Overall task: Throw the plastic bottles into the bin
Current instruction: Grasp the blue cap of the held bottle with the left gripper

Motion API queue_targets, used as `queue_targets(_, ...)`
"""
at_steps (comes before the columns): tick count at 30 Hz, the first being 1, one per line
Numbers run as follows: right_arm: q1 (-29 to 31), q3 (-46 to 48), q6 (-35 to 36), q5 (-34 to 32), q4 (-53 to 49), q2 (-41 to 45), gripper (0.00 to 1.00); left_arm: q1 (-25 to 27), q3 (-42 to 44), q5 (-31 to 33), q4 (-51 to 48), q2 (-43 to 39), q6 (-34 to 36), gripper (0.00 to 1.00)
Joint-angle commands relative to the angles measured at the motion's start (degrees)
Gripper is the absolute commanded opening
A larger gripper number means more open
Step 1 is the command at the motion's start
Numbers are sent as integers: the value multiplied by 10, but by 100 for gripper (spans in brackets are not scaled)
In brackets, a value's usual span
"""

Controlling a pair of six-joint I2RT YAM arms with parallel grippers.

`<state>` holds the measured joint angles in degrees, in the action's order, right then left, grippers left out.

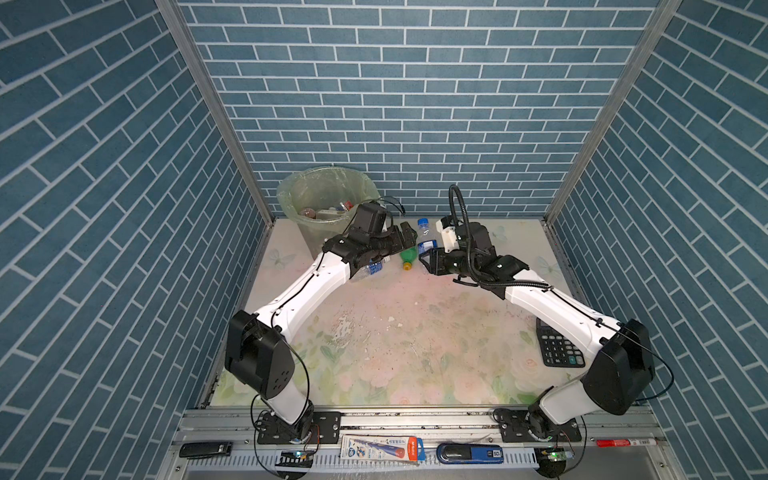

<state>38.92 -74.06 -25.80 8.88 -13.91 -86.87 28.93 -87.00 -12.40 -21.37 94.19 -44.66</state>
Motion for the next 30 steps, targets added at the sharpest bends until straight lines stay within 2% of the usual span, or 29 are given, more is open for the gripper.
queue_targets(1,14,9,44,31,38,20,39,-17,-4,-34,27,9,-24,99)
queue_targets(10,23,5,68,52,60,0,39,-22,23,-76,115,32,-59,99)
queue_targets(18,32,8,82,61,73,-10,38,-23,0,-78,117,52,-55,91)
queue_targets(25,32,9,88,58,69,-9,38,-22,-8,-67,120,59,-55,68)
queue_targets(30,32,9,94,50,61,-10,38,-23,-2,-57,121,52,-55,59)
